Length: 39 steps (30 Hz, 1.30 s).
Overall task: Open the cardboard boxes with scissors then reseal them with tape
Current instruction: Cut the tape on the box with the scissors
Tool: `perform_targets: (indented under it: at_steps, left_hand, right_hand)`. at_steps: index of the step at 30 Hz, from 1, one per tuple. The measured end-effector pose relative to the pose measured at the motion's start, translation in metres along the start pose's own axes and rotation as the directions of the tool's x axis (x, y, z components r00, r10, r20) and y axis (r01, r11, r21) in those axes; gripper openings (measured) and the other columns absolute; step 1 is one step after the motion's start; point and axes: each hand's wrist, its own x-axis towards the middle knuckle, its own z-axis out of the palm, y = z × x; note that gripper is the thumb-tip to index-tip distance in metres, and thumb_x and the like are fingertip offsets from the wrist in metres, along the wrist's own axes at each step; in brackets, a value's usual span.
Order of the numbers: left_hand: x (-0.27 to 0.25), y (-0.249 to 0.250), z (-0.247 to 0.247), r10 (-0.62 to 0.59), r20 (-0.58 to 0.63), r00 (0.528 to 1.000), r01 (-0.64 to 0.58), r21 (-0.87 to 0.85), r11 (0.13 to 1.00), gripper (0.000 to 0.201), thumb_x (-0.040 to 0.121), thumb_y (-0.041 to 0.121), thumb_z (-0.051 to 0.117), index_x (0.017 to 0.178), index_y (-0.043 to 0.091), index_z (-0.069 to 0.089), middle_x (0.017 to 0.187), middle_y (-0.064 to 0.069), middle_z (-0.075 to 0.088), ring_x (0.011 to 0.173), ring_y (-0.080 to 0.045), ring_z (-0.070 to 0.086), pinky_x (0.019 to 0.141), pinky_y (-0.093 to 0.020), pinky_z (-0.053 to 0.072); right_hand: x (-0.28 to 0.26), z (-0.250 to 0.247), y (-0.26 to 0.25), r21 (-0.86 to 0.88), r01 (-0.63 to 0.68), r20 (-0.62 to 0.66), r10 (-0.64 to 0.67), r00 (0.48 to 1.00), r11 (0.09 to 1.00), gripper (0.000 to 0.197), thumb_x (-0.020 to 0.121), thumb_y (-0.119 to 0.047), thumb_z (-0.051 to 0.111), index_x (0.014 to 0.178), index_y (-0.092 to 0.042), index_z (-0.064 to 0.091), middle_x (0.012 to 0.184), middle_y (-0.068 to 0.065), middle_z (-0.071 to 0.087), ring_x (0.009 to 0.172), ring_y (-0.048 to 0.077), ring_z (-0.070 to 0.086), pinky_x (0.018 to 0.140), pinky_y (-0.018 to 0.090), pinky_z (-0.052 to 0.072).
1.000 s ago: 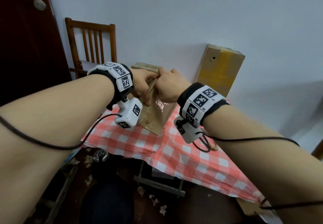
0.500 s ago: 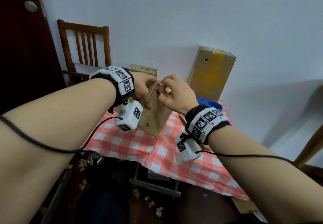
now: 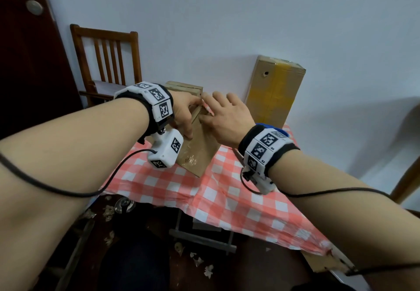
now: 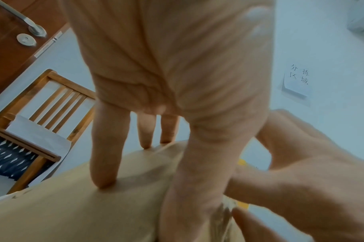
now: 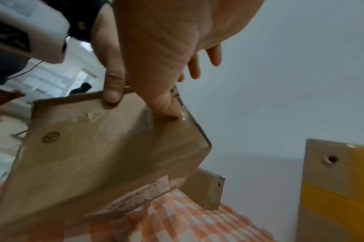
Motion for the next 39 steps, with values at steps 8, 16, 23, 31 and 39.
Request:
perform_targets:
  at_steps: [8,16,23,31,39]
  left_hand:
    - [0.003,0.004,0.002,0.019,0.024,1.0,-0.02,0.038,0.999,0.058,0.062,0.003,0.087,0.106,0.02,0.055,0.109,-0.012,0.065,0.088,-0.024,0.066,0.076,-0.043,0.058]
    - [0.01,0.003,0.004,0.006,0.027,1.0,-0.007,0.016,1.0,0.064,0.06,0.008,0.089,0.11,0.031,0.057,0.104,0.004,0.064,0.09,-0.018,0.066,0.078,-0.042,0.059]
    - [0.01,0.007,0.006,0.014,0.016,1.0,-0.014,-0.005,1.0,0.069,0.063,0.012,0.088,0.121,0.028,0.056,0.101,0.004,0.064,0.083,-0.014,0.064,0.069,-0.029,0.057]
    - [0.013,0.012,0.01,0.001,0.002,1.0,-0.001,-0.004,1.0,0.073,0.063,0.013,0.088,0.126,0.025,0.053,0.1,0.002,0.062,0.078,-0.013,0.063,0.06,-0.026,0.056]
    - [0.013,0.014,0.013,-0.005,-0.02,1.0,0.005,-0.031,1.0,0.075,0.065,0.011,0.087,0.129,0.025,0.05,0.096,0.007,0.058,0.078,-0.009,0.06,0.052,-0.021,0.051]
  right_hand:
    - [0.014,-0.033,-0.019,-0.115,0.014,0.042,-0.009,0.999,0.993,0.037,0.098,-0.026,0.033,0.11,-0.018,0.067,0.113,0.004,0.06,0.109,0.026,0.05,0.09,0.033,0.032]
    - [0.018,-0.023,0.0,0.131,-0.08,0.027,0.077,0.997,0.988,0.022,0.096,-0.021,0.05,0.111,-0.012,0.064,0.111,0.004,0.063,0.105,0.025,0.056,0.066,0.032,0.038]
    - [-0.008,0.011,0.003,0.544,-0.16,-0.146,0.281,0.949,0.824,0.022,0.093,-0.022,0.055,0.11,-0.015,0.068,0.114,0.005,0.062,0.104,0.026,0.057,0.076,0.031,0.042]
    - [-0.011,0.02,0.004,0.755,-0.183,-0.121,0.407,0.905,0.63,0.026,0.09,-0.029,0.061,0.092,-0.008,0.075,0.116,0.004,0.06,0.1,0.021,0.058,0.085,0.031,0.045]
    - [0.007,0.029,-0.009,0.937,-0.314,0.152,0.629,0.762,0.154,0.013,0.083,-0.02,0.072,0.08,-0.007,0.073,0.11,0.01,0.055,0.097,0.027,0.061,0.086,0.042,0.052]
